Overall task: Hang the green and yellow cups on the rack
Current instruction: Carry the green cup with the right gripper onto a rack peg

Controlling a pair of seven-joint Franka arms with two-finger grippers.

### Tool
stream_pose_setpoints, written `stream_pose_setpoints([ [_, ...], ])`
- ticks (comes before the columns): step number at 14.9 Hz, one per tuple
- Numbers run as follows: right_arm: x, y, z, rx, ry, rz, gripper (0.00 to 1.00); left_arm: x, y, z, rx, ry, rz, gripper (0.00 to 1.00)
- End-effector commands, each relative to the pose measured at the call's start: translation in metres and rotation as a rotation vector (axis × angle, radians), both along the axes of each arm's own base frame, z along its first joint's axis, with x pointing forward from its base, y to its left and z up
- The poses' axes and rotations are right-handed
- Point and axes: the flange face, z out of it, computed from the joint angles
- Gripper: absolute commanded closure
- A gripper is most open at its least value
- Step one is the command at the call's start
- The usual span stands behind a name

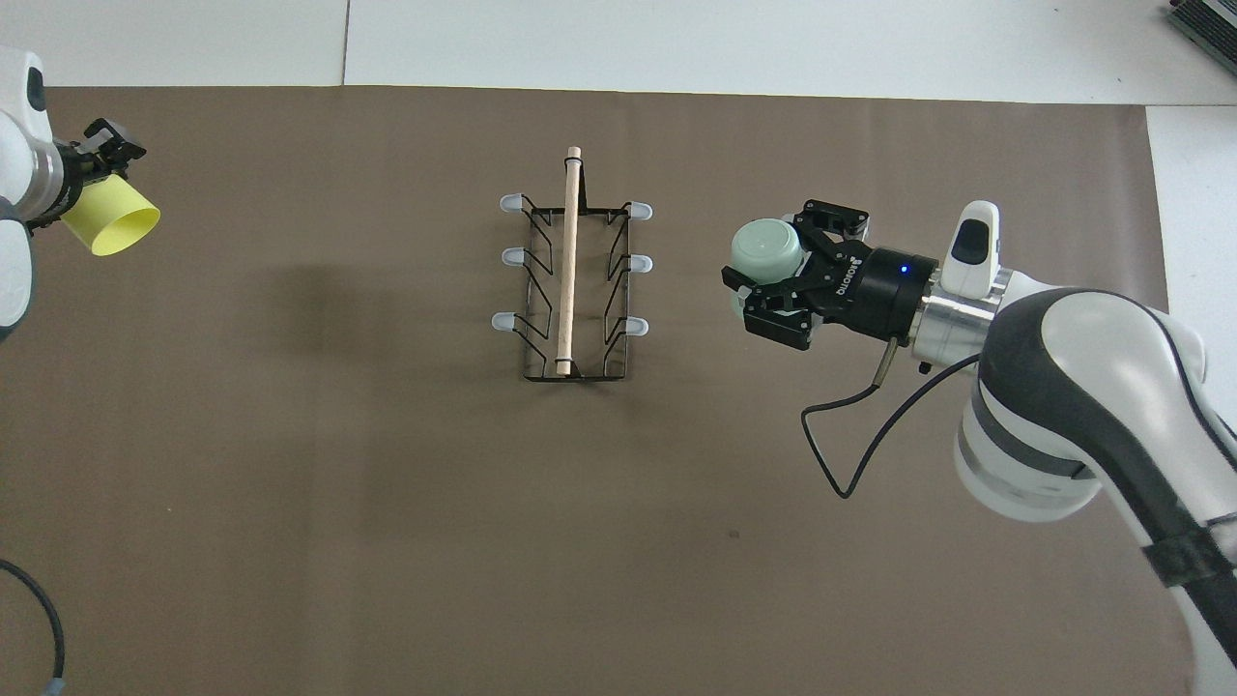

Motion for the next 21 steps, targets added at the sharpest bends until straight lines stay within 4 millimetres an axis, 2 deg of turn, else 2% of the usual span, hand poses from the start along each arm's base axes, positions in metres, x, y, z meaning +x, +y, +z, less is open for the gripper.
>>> stream_pose_setpoints([
  [1, -0.004, 0.018, -0.009, 0.036, -0.007, -0.067, 1.0, -0.012, -0.037, 0.011, 0.1, -0.012, 0.052, 1.0],
  [3, 0.001, 0.033, -0.01, 0.045, 0.003, -0.096, 1.0, -0.019, -0.057, 0.011, 0.157, -0.006, 0.05, 1.0],
  [5, 0.004, 0.054, -0.016, 0.058, 0.017, -0.102, 1.0, -0.025, -0.068, 0.011, 0.193, -0.013, 0.057, 1.0],
  [7, 0.012, 0.061, -0.015, 0.031, 0.014, -0.129, 1.0, -0.03, -0.08, 0.01, 0.206, -0.037, 0.087, 1.0],
  [10, 0.007, 0.074, -0.025, 0.038, 0.041, -0.14, 1.0, -0.039, -0.1, 0.011, 0.257, -0.039, 0.095, 1.0],
  [12, -0.006, 0.104, -0.035, 0.063, 0.067, -0.155, 1.0, -0.041, -0.107, 0.011, 0.267, -0.037, 0.087, 1.0],
  [17, -0.004, 0.107, -0.043, 0.008, 0.032, -0.164, 1.0, -0.043, -0.108, 0.009, 0.265, -0.038, 0.079, 1.0],
  [20, -0.015, 0.104, -0.064, -0.004, 0.026, -0.184, 1.0, -0.044, -0.107, 0.007, 0.266, -0.033, 0.079, 1.0],
  [21, -0.023, 0.109, -0.072, 0.003, 0.016, -0.199, 1.0, -0.044, -0.107, 0.006, 0.266, -0.033, 0.079, 1.0],
])
